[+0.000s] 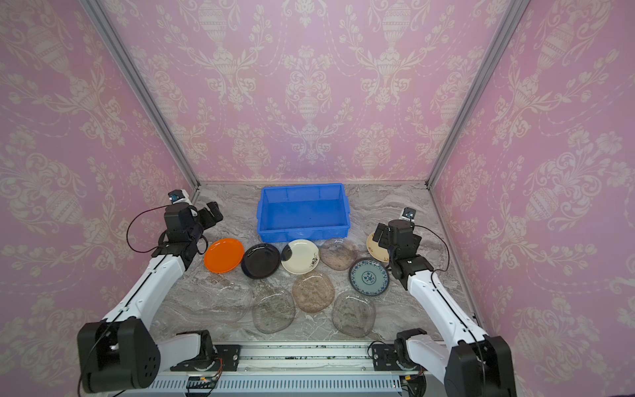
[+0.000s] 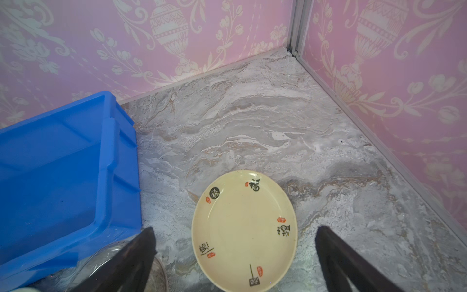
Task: Place the plates into the plastic bin on the countertop
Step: Pick up the plate from the middle-right of the table.
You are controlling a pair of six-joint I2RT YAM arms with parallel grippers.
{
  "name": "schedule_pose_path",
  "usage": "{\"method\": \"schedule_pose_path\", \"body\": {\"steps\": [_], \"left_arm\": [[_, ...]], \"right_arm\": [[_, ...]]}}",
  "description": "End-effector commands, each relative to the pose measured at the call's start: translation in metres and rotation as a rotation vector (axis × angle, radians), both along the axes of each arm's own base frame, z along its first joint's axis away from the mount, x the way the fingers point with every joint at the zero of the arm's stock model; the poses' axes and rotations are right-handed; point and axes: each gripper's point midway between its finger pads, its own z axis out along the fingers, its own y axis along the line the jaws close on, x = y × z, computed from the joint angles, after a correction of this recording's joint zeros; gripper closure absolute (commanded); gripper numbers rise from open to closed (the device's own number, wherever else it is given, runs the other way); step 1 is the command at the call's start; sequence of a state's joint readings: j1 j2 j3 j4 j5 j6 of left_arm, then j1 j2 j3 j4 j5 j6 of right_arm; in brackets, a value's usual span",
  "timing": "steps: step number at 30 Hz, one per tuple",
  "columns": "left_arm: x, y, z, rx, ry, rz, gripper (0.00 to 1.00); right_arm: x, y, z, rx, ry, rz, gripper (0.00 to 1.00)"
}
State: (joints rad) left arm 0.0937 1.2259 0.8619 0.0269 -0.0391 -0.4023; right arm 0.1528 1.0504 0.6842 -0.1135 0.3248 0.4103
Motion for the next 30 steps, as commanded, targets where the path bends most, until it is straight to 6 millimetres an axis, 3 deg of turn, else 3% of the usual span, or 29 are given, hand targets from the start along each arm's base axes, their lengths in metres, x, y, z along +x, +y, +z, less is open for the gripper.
{"method": "schedule_pose_path", "body": {"steps": [1, 5, 8, 10, 15, 23, 30], "left_arm": [[-0.004, -0.019, -0.007, -0.142, 0.033, -0.047, 0.01], [-0.005, -0.039, 0.005, -0.292, -0.131, -0.118, 0.01], [-0.008, -0.063, -0.001, -0.346, 0.006, -0.222, 0.01], [-0.011, -0.080, 0.006, -0.361, -0.032, -0.321, 0.01], [-0.021, -0.090, 0.010, -0.387, -0.021, -0.357, 0.01], [-0.014, -0.107, 0.004, -0.404, 0.004, -0.418, 0.01], [-0.006, -0.126, -0.010, -0.414, 0.031, -0.459, 0.01]], "right_arm": [[-0.026, 0.022, -0.030, 0.176, 0.115, 0.063, 0.02], [-0.042, 0.020, -0.041, 0.348, 0.127, 0.026, 0.06], [-0.053, 0.012, -0.051, 0.444, 0.145, -0.020, 0.14], [-0.060, 0.007, -0.058, 0.465, 0.174, -0.047, 0.17], [-0.071, -0.010, -0.074, 0.505, 0.196, -0.132, 0.28], [-0.053, -0.028, -0.106, 0.654, 0.212, -0.221, 0.47], [-0.034, -0.036, -0.123, 0.684, 0.211, -0.255, 0.50]]}}
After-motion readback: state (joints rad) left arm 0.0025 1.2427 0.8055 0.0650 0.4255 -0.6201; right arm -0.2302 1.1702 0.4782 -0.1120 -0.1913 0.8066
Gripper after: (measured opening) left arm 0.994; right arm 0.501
